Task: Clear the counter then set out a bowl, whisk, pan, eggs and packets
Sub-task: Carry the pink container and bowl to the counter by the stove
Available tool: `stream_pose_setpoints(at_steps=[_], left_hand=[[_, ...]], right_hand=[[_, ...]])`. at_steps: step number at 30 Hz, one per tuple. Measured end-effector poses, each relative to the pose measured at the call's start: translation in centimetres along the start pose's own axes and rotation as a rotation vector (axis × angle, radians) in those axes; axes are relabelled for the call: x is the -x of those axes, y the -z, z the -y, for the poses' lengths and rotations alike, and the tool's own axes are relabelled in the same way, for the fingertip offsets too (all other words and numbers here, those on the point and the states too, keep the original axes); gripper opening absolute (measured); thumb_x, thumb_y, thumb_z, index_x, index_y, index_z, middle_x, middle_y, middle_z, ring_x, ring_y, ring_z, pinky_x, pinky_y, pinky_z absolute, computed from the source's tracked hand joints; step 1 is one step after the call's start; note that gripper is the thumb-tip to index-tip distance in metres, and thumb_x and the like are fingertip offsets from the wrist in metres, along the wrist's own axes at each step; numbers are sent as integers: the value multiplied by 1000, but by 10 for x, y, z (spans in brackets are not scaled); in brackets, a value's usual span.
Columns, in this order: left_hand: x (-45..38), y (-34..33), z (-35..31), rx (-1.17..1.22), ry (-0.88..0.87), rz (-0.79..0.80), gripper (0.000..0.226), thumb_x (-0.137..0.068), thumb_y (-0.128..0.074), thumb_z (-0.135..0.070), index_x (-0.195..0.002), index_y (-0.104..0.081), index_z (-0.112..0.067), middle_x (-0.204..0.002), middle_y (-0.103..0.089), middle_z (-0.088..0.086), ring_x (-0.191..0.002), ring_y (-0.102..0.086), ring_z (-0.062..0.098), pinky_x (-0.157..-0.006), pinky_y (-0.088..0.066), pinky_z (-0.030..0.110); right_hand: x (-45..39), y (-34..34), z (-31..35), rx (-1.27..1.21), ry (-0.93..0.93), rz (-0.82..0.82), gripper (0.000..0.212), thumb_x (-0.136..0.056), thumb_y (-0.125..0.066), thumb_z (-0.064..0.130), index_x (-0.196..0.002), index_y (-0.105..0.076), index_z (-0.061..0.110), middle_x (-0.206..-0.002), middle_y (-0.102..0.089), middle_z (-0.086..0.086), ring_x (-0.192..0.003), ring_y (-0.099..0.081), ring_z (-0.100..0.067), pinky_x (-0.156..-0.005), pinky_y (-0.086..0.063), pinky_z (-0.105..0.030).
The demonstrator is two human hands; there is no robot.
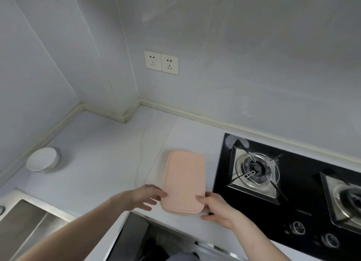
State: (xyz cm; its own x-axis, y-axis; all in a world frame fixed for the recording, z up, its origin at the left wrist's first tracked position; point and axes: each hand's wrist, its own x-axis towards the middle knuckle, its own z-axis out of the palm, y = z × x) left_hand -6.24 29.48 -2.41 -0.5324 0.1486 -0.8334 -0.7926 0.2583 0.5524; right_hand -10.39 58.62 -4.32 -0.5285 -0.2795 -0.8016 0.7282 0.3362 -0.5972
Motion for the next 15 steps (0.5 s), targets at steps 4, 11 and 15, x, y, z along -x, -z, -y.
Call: stream_pose_setpoints(at_steps=[4, 11, 15], left_hand=[[-4, -19, 7, 244, 3, 6, 70, -75, -74, -64, -131, -57, -27, -133, -62, -3, -123, -58, 21, -108, -46, 42], [-18, -42, 1, 331, -89, -43, 82, -65, -74, -68, -133, -58, -25, -123, -71, -8, -118, -62, 16, -96, -47, 36], [-18, -29, 10, 287, -84, 43, 60, -82, -72, -58, -129, -60, -22, -118, -74, -6, -118, -64, 17, -111, -44, 40]], right_hand=[[-1, -9, -2, -48, 0, -1, 32, -90, -69, 30, -121, -68, 20, -102, -79, 0, -103, -70, -22, -91, -56, -39], [8, -37, -7, -198, 67, -87, 39, -89, -71, 43, -123, -63, 26, -110, -77, 4, -110, -68, -19, -101, -53, -44], [22, -42, -15, -176, 53, -87, 44, -89, -72, 41, -128, -59, 25, -114, -75, 5, -109, -70, -17, -103, -53, -44]])
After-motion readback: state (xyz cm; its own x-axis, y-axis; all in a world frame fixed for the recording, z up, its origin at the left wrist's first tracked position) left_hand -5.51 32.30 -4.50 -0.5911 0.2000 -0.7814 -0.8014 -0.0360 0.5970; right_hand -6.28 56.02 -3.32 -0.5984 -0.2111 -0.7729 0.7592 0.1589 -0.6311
